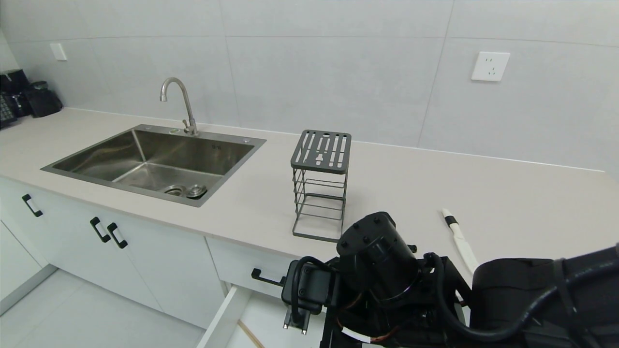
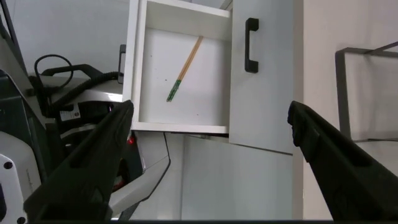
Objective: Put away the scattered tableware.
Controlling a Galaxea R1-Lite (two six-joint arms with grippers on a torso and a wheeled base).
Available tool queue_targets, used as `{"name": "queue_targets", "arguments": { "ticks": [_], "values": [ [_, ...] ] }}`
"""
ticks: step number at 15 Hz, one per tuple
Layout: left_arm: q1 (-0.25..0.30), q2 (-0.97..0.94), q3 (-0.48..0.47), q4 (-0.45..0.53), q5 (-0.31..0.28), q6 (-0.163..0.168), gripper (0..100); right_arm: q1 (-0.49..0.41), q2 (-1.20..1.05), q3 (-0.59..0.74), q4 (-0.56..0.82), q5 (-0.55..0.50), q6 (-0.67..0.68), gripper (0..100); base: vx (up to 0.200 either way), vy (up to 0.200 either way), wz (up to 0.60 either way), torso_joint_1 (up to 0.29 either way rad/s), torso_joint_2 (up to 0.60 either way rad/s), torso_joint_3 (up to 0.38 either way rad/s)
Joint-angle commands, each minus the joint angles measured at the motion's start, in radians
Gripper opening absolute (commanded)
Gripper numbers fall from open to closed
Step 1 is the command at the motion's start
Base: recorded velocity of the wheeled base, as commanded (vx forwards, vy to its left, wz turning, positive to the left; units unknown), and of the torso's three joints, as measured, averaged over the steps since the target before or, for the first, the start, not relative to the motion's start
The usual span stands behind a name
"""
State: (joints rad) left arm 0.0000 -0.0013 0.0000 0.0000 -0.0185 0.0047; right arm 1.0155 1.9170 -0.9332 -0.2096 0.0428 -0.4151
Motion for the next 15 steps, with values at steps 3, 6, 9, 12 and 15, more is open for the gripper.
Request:
{"name": "queue_targets", "arguments": {
  "ticks": [3,6,9,12,15],
  "values": [
    [0.000,0.001,0.000,0.000,0.000,0.000,100,-0.022,0.005,0.042,-0.013,0.002,0.108,100,0.000,0.000,0.00,0.000,0.00,0.000],
    [0.000,0.001,0.000,0.000,0.000,0.000,100,-0.097,-0.023,0.071,-0.067,-0.004,0.297,100,0.000,0.000,0.00,0.000,0.00,0.000],
    [0.000,0.001,0.000,0.000,0.000,0.000,100,-0.198,-0.064,0.129,-0.100,-0.007,0.337,100,0.000,0.000,0.00,0.000,0.00,0.000],
    [0.000,0.001,0.000,0.000,0.000,0.000,100,-0.259,-0.075,0.226,-0.244,-0.006,0.331,100,0.000,0.000,0.00,0.000,0.00,0.000],
    [0.000,0.001,0.000,0.000,-0.001,0.000,100,-0.313,-0.067,0.248,-0.281,-0.006,0.325,100,0.000,0.000,0.00,0.000,0.00,0.000]
  ]
}}
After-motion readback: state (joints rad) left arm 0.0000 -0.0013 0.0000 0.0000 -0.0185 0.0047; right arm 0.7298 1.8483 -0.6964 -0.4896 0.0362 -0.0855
